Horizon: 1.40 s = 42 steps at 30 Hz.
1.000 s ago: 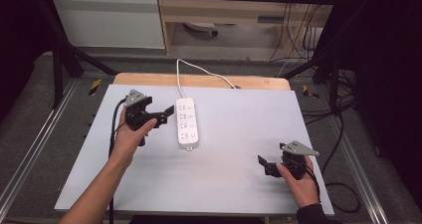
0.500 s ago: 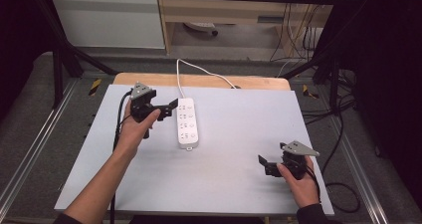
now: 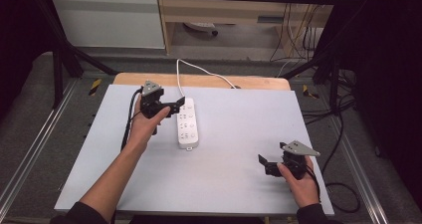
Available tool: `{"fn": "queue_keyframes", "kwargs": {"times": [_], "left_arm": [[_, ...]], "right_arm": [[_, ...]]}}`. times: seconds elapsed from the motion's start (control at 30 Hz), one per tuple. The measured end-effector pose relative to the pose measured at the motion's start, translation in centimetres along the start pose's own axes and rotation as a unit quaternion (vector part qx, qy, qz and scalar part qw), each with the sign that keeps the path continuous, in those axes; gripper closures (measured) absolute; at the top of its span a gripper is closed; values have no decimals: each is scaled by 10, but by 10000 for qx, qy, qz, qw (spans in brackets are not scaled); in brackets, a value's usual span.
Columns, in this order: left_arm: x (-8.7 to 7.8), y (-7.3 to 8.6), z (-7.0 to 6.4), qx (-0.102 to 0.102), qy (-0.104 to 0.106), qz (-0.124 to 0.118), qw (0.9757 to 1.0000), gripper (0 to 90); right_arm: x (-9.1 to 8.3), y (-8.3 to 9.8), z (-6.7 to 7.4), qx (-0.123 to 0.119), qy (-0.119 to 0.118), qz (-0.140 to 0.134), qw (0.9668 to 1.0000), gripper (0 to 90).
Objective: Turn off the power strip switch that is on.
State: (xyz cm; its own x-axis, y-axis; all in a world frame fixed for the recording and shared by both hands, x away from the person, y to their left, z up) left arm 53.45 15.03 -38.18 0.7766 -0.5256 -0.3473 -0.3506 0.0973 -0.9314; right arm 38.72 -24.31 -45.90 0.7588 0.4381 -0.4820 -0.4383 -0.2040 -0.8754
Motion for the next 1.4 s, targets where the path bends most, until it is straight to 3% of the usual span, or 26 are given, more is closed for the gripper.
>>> {"fn": "queue_keyframes", "kwargs": {"times": [0.5, 0.57, 0.63, 0.73, 0.97, 1.1, 1.3, 1.4], "left_arm": [[23, 13, 3, -36, -50, 132, 9999, 76], [25, 14, 2, -31, -63, 152, 9999, 76], [26, 15, 1, 8, -49, 143, 9999, 83], [29, 15, 0, -5, -43, 97, 9999, 92], [38, 19, 2, -26, -138, 193, 9997, 103], [41, 19, 7, -107, -257, 233, 9993, 103], [42, 22, 11, -109, -346, 337, 9988, 114], [42, 21, 10, -89, -327, 311, 9989, 169]], "right_arm": [[1, 2, -1, -53, 20, 36, 10000, 36], [-1, 2, -3, -18, 43, 55, 10000, 36], [-7, 1, -8, 219, 26, 47, 9997, 39], [-12, 1, -10, 277, 58, -24, 9996, 39], [-9, 3, -8, 133, 23, 20, 9999, 37], [-4, 7, -10, 233, -36, 118, 9997, 38], [-3, 6, -8, 154, -56, 114, 9998, 39], [-2, 6, -7, 172, -74, 130, 9997, 42]]}}
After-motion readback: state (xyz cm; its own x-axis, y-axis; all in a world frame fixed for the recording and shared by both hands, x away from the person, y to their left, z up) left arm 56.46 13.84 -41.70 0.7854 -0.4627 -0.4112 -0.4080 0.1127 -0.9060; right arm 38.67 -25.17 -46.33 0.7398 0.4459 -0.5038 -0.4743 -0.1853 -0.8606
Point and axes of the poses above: each handheld gripper's, and its own axes: x roughly forward along the jaws, y roughly out of its underside, z roughly to its left, the point moved 4 cm from there along x, roughly forward along the jaws
